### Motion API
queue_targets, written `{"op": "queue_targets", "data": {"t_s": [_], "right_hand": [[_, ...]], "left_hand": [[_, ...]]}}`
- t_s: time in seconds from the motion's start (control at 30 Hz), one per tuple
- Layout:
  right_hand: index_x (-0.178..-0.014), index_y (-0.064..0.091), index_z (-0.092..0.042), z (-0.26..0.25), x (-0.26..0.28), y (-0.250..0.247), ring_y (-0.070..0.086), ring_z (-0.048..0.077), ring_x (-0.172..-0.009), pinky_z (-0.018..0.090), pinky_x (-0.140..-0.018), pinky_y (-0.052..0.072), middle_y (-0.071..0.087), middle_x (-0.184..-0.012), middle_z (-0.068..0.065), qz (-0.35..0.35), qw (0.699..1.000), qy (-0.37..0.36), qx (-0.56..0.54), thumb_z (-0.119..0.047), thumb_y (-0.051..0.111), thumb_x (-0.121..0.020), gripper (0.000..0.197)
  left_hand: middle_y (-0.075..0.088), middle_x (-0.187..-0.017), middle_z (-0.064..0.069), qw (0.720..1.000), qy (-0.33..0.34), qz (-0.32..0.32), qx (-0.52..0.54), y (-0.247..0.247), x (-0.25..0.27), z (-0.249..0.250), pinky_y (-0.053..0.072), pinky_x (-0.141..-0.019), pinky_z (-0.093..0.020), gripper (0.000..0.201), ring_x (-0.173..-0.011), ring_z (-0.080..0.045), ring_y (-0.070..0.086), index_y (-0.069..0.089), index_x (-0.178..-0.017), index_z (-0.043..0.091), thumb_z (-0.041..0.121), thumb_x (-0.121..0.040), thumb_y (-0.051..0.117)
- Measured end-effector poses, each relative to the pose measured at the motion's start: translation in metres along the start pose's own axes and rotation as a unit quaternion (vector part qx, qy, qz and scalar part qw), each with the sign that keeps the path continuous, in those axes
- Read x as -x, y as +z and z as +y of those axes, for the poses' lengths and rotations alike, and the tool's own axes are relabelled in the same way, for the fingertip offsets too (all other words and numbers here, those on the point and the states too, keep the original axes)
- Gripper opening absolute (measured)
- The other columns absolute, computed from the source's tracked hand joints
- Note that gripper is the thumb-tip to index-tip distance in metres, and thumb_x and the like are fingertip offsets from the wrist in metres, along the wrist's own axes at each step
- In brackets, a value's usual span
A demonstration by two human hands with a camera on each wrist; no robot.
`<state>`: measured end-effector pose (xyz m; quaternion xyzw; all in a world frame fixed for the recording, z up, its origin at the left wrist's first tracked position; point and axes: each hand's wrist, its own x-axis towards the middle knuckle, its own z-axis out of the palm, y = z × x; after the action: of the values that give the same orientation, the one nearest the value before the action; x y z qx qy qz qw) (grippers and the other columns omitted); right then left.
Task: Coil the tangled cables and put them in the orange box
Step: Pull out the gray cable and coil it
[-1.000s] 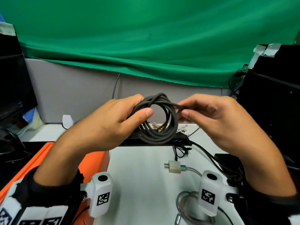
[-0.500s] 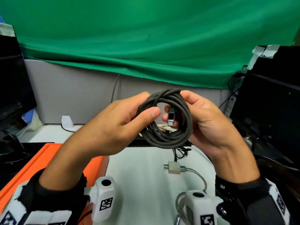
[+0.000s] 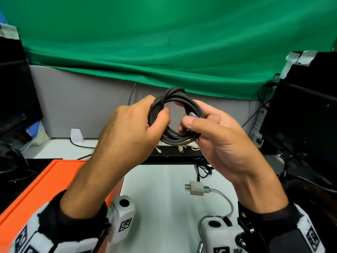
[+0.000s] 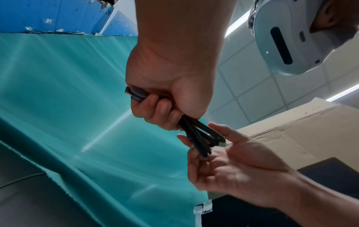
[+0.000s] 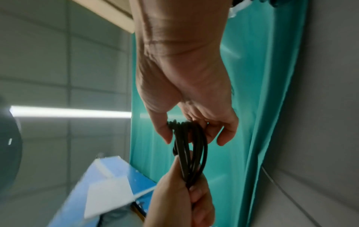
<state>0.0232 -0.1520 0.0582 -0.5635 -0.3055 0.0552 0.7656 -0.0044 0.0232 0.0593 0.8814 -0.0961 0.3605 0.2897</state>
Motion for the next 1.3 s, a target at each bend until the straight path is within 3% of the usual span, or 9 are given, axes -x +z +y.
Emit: {"op": "queue_targets", "data": {"t_s": [0.13, 0.23, 0.3, 0.4, 0.57, 0.8, 1.07, 1.2, 1.3], "right_hand": [[-0.143, 0.052, -0.020, 0.009, -0.002, 0.006, 0.072, 0.012, -0.092, 0.033, -0.098, 0.052, 0.075, -0.095, -0.006, 0.049, 0.986, -0.040, 0.156, -0.014, 0.062, -0.094, 0.050], [-0.154, 0.040, -0.027, 0.016, 0.001, 0.006, 0.071, 0.016, -0.087, 0.039, -0.088, 0.055, 0.075, -0.102, 0.001, 0.085, 0.901, -0.099, 0.413, -0.025, 0.055, -0.102, 0.054], [-0.151, 0.046, -0.022, 0.021, 0.002, 0.005, 0.063, 0.016, -0.077, 0.038, -0.073, 0.049, 0.075, -0.096, 0.002, 0.115, 0.814, -0.155, 0.547, -0.029, 0.052, -0.104, 0.048], [-0.132, 0.061, -0.015, 0.022, -0.001, 0.004, 0.066, 0.028, -0.077, 0.042, -0.065, 0.050, 0.075, -0.092, 0.002, 0.112, 0.770, -0.187, 0.599, -0.031, 0.047, -0.105, 0.034], [-0.110, 0.070, -0.022, 0.012, 0.001, -0.010, 0.046, 0.016, -0.053, 0.033, -0.053, 0.034, 0.058, -0.061, -0.007, 0.084, 0.786, -0.170, 0.589, -0.033, 0.052, -0.104, 0.021], [-0.103, 0.070, -0.024, -0.003, 0.008, -0.018, 0.073, 0.012, -0.082, 0.046, -0.077, 0.059, 0.075, -0.084, -0.009, 0.009, 0.873, -0.105, 0.477, -0.028, 0.057, -0.103, 0.014], [-0.102, 0.066, -0.005, -0.011, 0.007, -0.025, 0.076, 0.016, -0.077, 0.042, -0.075, 0.063, 0.076, -0.091, 0.010, -0.014, 0.958, -0.043, 0.284, -0.008, 0.052, -0.103, 0.015], [-0.101, 0.064, -0.005, -0.003, -0.001, -0.028, 0.076, 0.021, -0.073, 0.037, -0.066, 0.064, 0.078, -0.088, 0.007, 0.042, 0.976, -0.017, 0.215, -0.010, 0.052, -0.103, 0.014], [-0.103, 0.063, -0.010, 0.003, -0.008, -0.028, 0.075, 0.025, -0.074, 0.032, -0.062, 0.061, 0.078, -0.098, 0.014, 0.062, 0.986, 0.035, 0.150, -0.017, 0.054, -0.103, 0.011]], "left_hand": [[0.043, -0.053, -0.001, 0.998, -0.050, 0.010, 0.021, 0.004, -0.004, -0.001, 0.032, -0.050, -0.037, 0.032, -0.055, -0.019, 0.041, 0.039, -0.070, 0.018, 0.038, -0.093, 0.048], [0.054, -0.057, -0.002, 0.998, -0.058, 0.010, 0.035, 0.004, -0.002, 0.001, 0.043, -0.054, -0.039, 0.006, -0.055, -0.017, 0.049, 0.053, -0.094, 0.028, 0.030, -0.093, 0.047], [0.056, -0.057, -0.002, 0.998, -0.050, 0.004, 0.036, 0.005, -0.001, 0.001, 0.043, -0.053, -0.036, 0.043, -0.052, -0.015, 0.050, 0.048, -0.131, 0.043, 0.025, -0.093, 0.046], [0.058, -0.074, 0.002, 1.000, 0.002, -0.007, 0.015, 0.006, -0.001, 0.001, 0.035, -0.057, -0.027, 0.074, -0.060, -0.010, 0.048, 0.016, -0.153, 0.057, 0.019, -0.096, 0.043], [0.058, -0.085, 0.014, 0.997, 0.049, 0.023, 0.053, 0.009, -0.006, -0.012, 0.036, -0.063, -0.019, 0.045, -0.073, -0.003, 0.052, 0.058, -0.126, 0.041, 0.015, -0.092, 0.044], [0.050, -0.060, -0.005, 0.989, -0.052, 0.024, 0.138, 0.004, -0.010, -0.014, 0.032, -0.048, -0.026, 0.011, -0.053, -0.014, 0.041, 0.059, -0.069, 0.021, 0.018, -0.071, 0.049], [0.037, -0.062, -0.015, 0.910, -0.123, -0.086, 0.387, -0.004, -0.013, -0.010, 0.022, -0.043, -0.017, 0.013, -0.046, -0.015, 0.029, 0.061, -0.068, 0.014, 0.009, -0.061, 0.050], [0.034, -0.067, -0.015, 0.881, -0.110, -0.136, 0.439, -0.001, -0.013, -0.010, 0.025, -0.043, -0.020, 0.013, -0.046, -0.012, 0.029, 0.065, -0.088, 0.012, 0.011, -0.080, 0.055], [0.051, -0.067, 0.003, 0.909, -0.081, -0.140, 0.384, 0.003, -0.012, -0.018, 0.037, -0.048, -0.021, 0.020, -0.053, -0.012, 0.041, 0.067, -0.116, 0.019, 0.013, -0.099, 0.058]]}}
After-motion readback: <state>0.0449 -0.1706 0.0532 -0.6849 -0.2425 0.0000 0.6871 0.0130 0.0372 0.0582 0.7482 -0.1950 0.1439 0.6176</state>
